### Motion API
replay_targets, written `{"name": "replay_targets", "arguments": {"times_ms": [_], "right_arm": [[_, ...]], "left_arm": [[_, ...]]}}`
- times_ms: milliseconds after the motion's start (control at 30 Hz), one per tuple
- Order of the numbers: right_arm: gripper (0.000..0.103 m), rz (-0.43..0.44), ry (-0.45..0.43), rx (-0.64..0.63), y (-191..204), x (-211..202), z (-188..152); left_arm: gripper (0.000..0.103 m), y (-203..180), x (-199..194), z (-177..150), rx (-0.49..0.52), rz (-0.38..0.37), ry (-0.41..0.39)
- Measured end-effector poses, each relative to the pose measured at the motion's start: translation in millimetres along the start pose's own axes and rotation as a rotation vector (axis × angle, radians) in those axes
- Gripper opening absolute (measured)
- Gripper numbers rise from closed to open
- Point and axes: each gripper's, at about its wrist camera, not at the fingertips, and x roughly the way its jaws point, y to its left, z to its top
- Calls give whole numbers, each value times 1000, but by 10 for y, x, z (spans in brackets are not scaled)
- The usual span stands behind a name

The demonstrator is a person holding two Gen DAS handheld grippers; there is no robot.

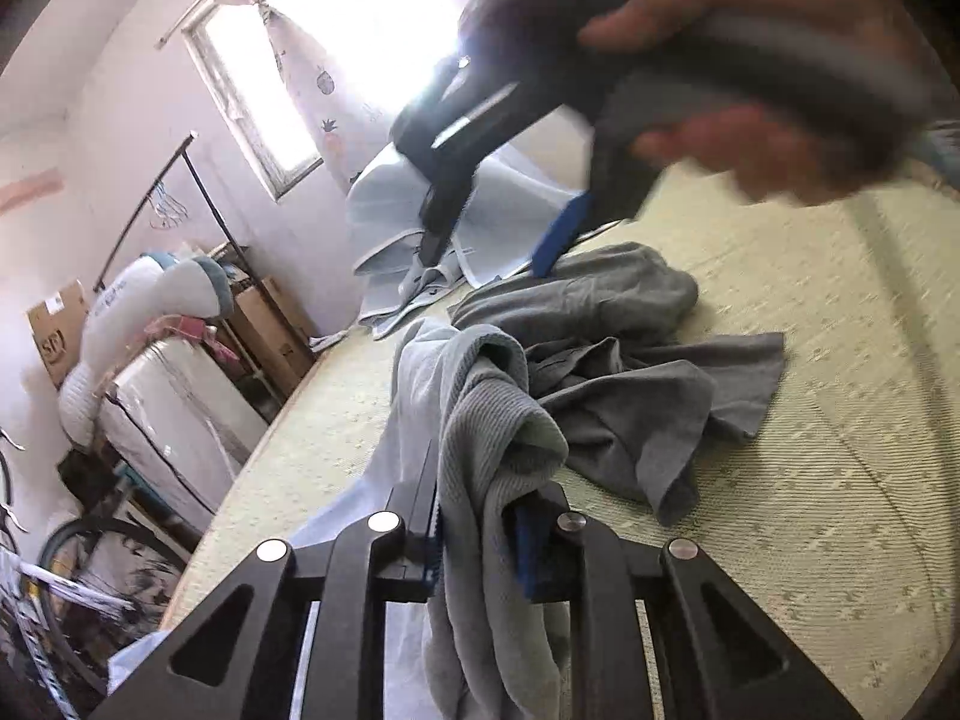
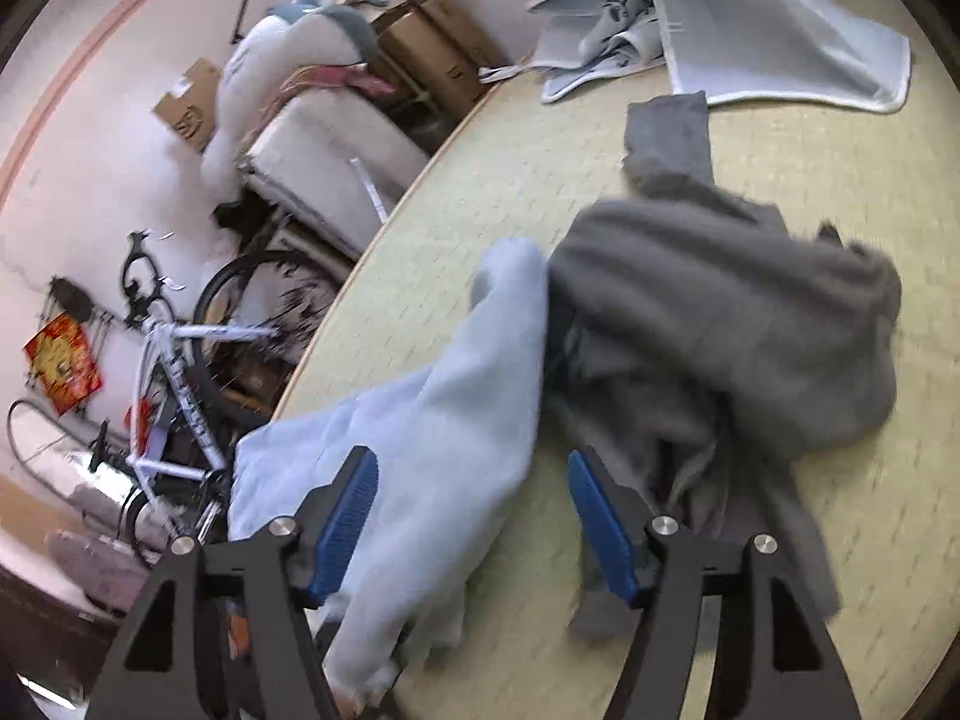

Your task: Fold clothes

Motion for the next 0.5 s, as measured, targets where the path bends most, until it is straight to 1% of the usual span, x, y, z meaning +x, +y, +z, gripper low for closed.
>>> {"name": "replay_targets", "arguments": {"times_ms": [100,133,267,300,400,433,467,500], "right_arm": [[71,-37,-7,3,-28,148,330],[71,-60,0,-13,14,230,431],[70,-151,81,-63,110,681,687],[70,-159,93,-62,85,735,726],[69,-141,126,-37,81,959,802],[58,-137,136,-38,97,1012,822],[46,-132,146,-39,113,1065,841],[25,-142,152,-50,151,1098,855]], "left_arm": [[18,95,-77,-54,-35,-18,-10],[18,122,-107,-70,-48,-24,-13],[18,267,-237,-149,-108,-52,-26],[18,329,-252,-171,-126,-63,-29],[18,505,-320,-238,-176,-83,-34],[18,563,-342,-260,-193,-89,-35],[18,622,-365,-283,-210,-96,-37],[18,680,-387,-305,-226,-102,-38]]}}
